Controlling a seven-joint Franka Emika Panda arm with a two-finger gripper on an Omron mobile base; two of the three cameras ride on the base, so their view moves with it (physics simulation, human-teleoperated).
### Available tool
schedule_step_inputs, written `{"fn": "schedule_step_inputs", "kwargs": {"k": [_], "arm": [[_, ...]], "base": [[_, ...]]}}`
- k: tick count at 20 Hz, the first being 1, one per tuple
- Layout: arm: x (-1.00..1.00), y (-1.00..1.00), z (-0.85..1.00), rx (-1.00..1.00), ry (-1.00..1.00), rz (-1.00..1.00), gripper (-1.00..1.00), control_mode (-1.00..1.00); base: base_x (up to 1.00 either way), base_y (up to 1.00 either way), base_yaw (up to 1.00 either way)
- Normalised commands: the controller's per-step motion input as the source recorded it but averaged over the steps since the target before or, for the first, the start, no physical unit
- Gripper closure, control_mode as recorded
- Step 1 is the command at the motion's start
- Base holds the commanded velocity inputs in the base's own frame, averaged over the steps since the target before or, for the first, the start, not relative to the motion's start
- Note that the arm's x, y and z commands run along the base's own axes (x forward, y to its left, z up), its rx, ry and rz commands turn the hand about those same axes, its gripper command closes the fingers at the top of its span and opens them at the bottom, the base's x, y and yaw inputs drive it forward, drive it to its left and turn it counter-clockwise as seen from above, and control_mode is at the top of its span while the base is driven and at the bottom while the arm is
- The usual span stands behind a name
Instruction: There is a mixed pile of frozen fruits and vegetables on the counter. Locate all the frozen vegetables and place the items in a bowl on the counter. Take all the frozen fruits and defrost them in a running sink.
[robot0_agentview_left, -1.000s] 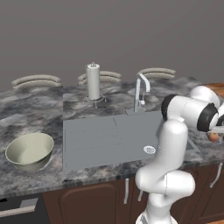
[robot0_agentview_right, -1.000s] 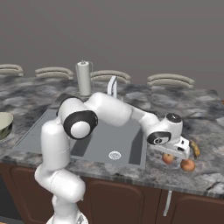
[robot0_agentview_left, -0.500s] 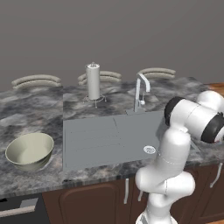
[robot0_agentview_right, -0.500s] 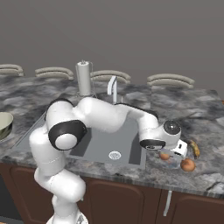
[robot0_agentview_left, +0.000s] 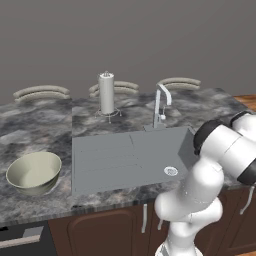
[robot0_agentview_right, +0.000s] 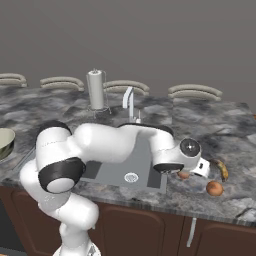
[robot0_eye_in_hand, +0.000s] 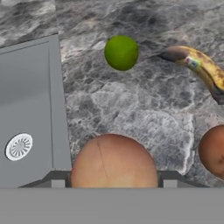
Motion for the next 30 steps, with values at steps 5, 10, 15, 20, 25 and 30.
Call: {"fn": "schedule_step_inputs", "kwargs": {"k": [5,10,15,20,25,30], "arm": [[-0.08,0.1,0.38,0.0,0.0,0.0,1.0,-1.0],[-0.09,0.23,0.18,0.0,0.0,0.0,1.0,-1.0],[0.0,0.4,0.0,-0.03,0.0,0.0,1.0,-1.0],[-0.03,0.35,0.16,-0.03,0.0,0.0,1.0,-1.0],[-0.11,0.18,0.44,-0.06,0.0,0.0,1.0,-1.0],[-0.02,0.16,0.29,-0.02,0.0,0.01,1.0,-1.0]], "base": [[0.0,0.0,0.0],[0.0,0.0,0.0],[0.0,0.0,0.0],[0.0,0.0,0.0],[0.0,0.0,0.0],[0.0,0.0,0.0]]}}
